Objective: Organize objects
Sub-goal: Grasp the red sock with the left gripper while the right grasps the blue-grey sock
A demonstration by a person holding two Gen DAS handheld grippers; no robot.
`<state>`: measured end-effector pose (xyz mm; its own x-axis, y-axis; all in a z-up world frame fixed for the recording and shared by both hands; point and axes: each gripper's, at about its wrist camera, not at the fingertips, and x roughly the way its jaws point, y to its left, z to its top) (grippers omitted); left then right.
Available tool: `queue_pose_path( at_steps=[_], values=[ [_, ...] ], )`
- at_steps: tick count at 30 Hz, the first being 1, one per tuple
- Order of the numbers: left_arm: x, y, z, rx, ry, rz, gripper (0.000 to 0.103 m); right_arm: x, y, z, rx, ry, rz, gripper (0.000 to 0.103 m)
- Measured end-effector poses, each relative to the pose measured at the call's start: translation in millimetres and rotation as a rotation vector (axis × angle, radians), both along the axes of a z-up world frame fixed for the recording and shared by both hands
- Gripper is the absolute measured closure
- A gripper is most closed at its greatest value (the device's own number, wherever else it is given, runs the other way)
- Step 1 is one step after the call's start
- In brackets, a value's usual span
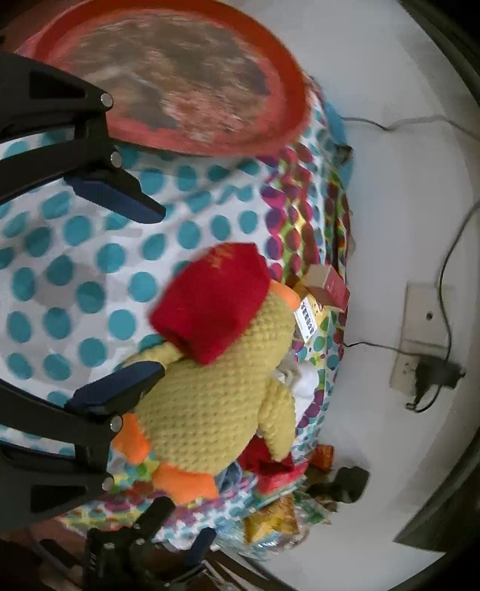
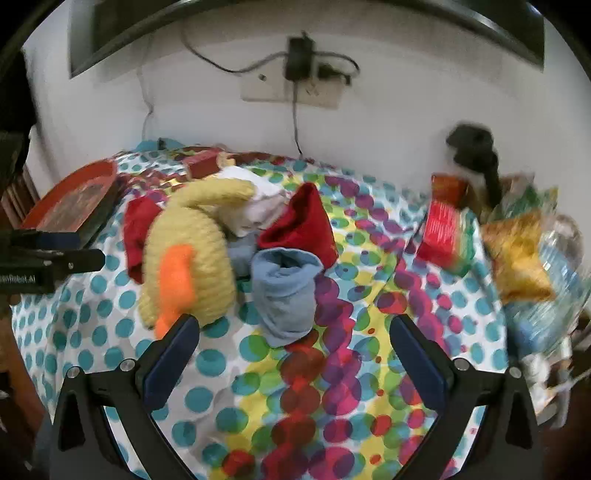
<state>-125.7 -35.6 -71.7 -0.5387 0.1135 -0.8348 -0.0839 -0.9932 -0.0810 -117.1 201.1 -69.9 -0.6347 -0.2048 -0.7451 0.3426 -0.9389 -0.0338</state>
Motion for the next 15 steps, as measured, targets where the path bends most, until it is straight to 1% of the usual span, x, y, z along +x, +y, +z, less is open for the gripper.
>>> queue_pose_path(
  at_steps=[3, 6, 8, 10, 11, 12, 14, 15],
  values=[
    [-11.6, 9.2, -7.9, -0.037, -0.004, -0.031, 0.024, -14.6, 4.8, -13.4, -0.030, -0.023, -0.021, 0.001],
    [-15.5, 14.0, -13.0, -0.036, 0.009, -0.045, 0.024, -25.4, 7.2, -21.6, -0.058, -0.033, -0.020, 0.002],
    [-16.7, 14.9, -15.3, -0.035, 0.020, -0.051, 0.024, -31.3, 4.1, -26.6, -0.052, -0.037, -0.010, 0.007],
    [-19.4, 15.2, -18.0, -0.039, 0.026, -0.054, 0.024, -36.5, -1.6, -32.6, -0.036, -0.042, 0.005, 0.024],
    [-21.0, 15.8, -19.0, -0.044, 0.025, -0.059, 0.024, -39.1, -3.4, -35.1, -0.036, -0.052, 0.014, 0.028],
    [-22.7, 15.9, -20.3, -0.055, 0.029, -0.053, 0.024, -42.8, -4.7, -38.1, -0.040, -0.061, 0.020, 0.035],
    [-24.0, 14.7, -22.8, -0.068, 0.022, -0.041, 0.024, -46.7, -5.5, -43.3, -0.070, -0.066, 0.031, 0.041],
    [-26.1, 12.1, -23.9, -0.070, 0.021, -0.019, 0.024, -46.1, -6.3, -43.7, -0.079, -0.059, 0.040, 0.057]
  ],
)
